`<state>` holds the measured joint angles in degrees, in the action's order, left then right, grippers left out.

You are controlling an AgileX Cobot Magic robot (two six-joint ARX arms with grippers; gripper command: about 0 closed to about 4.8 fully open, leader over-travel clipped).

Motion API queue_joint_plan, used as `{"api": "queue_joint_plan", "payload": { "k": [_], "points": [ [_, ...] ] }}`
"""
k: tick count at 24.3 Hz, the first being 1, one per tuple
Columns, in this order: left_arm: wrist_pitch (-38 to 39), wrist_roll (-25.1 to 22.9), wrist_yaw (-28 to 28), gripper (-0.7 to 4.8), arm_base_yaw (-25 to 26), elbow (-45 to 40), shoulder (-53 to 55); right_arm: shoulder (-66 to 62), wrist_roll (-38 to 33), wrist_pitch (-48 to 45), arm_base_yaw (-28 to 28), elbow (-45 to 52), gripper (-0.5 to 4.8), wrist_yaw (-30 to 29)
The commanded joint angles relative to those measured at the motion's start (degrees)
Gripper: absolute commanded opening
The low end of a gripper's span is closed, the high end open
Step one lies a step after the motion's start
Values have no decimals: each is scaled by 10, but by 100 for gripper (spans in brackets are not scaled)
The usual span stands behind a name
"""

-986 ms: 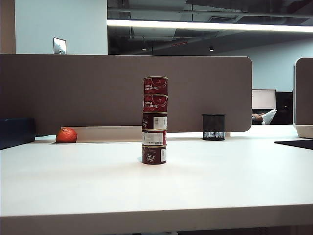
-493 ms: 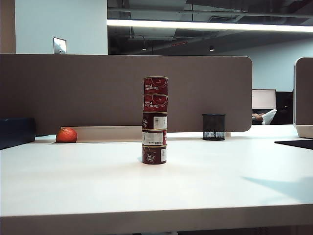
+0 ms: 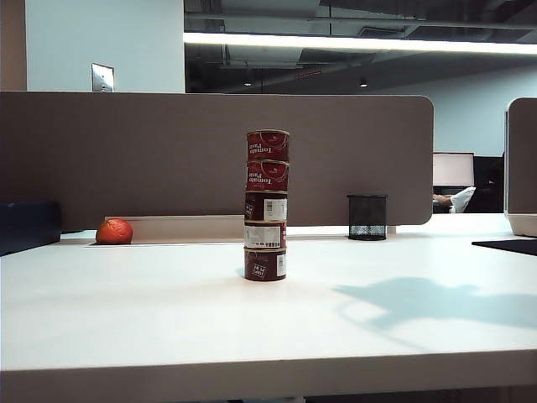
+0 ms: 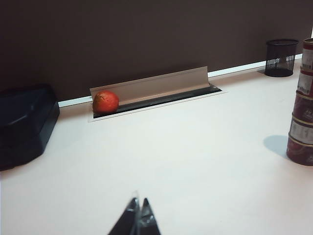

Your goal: Take a can of tomato sauce from the stacked ones and place it on the table.

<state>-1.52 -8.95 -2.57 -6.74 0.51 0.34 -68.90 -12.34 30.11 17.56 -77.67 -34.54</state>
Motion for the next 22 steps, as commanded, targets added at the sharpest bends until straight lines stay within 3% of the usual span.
{"api": "queue_joint_plan", "payload": {
  "k": [1,3,6,7,12,22],
  "points": [
    [-8,9,-2,-6,0,2,0,-38,3,12,1,-38,160,-2],
    [-8,9,-2,-6,0,2,0,-61,3,14,1,-57,183,-4],
    [-8,9,-2,-6,0,2,0,-92,3,14,5,-73,283,-31],
    [-7,9,-2,-6,0,2,0,-99,3,14,12,-75,290,-28],
    [-7,9,-2,-6,0,2,0,-147,4,9,50,-76,466,-24],
    [-7,10,-14,-6,0,2,0,-228,8,-32,68,-76,479,30]
  ]
}}
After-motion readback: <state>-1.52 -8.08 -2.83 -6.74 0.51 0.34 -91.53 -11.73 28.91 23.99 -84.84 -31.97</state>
